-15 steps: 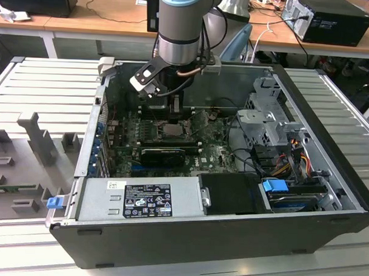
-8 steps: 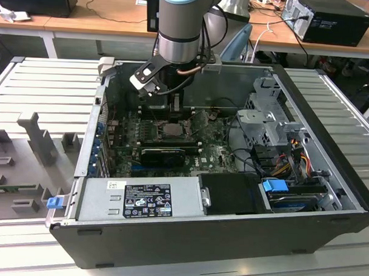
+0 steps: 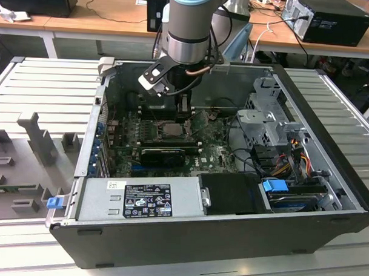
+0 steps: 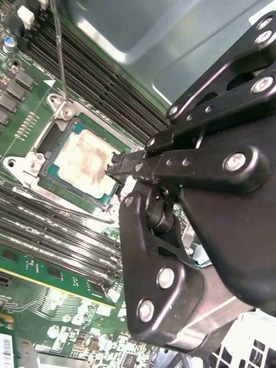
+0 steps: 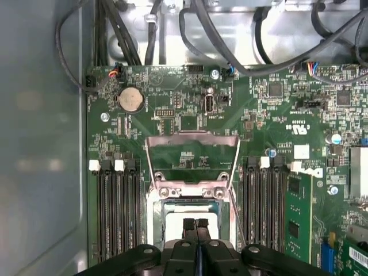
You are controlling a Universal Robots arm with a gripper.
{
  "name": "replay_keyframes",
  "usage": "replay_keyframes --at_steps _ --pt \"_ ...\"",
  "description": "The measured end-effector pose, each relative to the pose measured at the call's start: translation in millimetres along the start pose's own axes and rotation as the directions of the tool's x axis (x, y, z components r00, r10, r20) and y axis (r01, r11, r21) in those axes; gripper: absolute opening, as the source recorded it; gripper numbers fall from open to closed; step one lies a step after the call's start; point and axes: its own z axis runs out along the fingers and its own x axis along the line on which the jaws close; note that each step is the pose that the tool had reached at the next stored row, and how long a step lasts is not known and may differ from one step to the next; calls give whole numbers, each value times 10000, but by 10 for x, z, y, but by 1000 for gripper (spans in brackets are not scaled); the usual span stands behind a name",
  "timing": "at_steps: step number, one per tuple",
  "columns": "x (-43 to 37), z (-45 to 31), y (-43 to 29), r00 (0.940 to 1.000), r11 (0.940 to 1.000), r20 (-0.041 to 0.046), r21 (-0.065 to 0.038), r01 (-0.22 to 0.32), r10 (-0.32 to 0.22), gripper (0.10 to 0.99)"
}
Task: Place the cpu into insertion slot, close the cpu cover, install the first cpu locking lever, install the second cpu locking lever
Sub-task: 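Close the cpu cover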
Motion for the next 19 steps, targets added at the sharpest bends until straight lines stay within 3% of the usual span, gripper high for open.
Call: replay_keyframes --at_steps 10,19 --pt "8 -307 4 10000 10000 -9 -1 7 -7 106" --pt "14 -310 223 10000 10000 -8 9 11 -11 106"
